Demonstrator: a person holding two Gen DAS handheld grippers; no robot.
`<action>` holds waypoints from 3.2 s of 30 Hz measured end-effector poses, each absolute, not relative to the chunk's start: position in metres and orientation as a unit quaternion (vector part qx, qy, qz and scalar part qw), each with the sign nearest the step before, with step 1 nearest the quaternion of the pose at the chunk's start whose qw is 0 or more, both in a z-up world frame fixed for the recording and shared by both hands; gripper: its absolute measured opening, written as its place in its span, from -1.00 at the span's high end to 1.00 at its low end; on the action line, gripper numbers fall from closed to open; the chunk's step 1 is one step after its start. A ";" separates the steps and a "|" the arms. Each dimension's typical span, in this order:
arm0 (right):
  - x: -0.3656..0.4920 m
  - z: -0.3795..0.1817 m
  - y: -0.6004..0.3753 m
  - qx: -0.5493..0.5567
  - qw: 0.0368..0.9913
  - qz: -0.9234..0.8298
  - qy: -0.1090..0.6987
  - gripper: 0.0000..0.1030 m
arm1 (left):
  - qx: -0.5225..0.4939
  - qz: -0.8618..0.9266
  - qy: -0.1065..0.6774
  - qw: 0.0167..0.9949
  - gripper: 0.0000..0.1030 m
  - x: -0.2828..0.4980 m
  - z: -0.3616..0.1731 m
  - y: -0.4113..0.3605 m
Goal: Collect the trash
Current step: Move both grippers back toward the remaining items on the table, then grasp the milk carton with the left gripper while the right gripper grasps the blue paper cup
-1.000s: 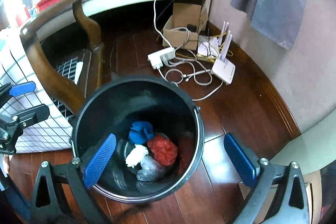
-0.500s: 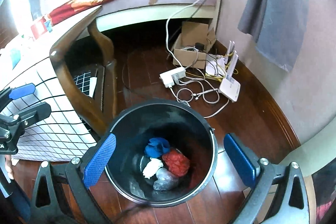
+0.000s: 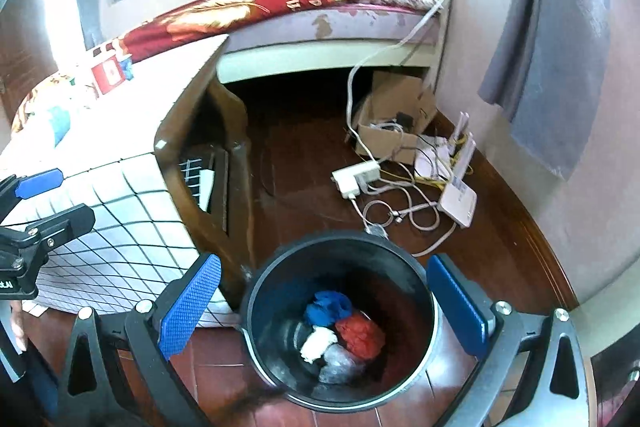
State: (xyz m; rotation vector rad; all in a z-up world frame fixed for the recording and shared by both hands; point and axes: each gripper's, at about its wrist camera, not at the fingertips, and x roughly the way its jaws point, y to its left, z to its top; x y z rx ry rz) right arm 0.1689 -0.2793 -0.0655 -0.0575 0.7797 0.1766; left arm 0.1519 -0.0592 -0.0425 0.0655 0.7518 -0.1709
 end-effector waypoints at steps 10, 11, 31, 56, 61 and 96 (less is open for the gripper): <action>0.174 -0.039 -0.220 -0.050 0.927 0.141 0.345 -1.00 | 0.015 -0.020 0.341 0.940 -0.99 0.136 -0.020 0.001; 0.175 -0.037 -0.213 -0.051 0.926 0.147 0.343 -1.00 | 0.011 -0.009 0.339 0.940 -0.99 0.134 -0.019 0.011; 0.194 -0.013 -0.048 -0.085 0.902 0.278 0.318 -1.00 | -0.062 0.120 0.357 0.924 -0.99 0.115 -0.030 0.171; 0.254 -0.041 0.076 -0.092 0.863 0.350 0.351 0.93 | -0.093 0.108 0.339 0.930 -0.77 0.152 -0.037 0.240; 0.264 -0.034 0.046 -0.071 0.883 0.313 0.342 0.93 | -0.090 0.105 0.333 0.933 -0.66 0.170 -0.031 0.247; 0.272 -0.009 -0.012 -0.043 0.905 0.266 0.329 0.94 | -0.052 0.072 0.288 0.953 -0.07 0.163 0.012 0.205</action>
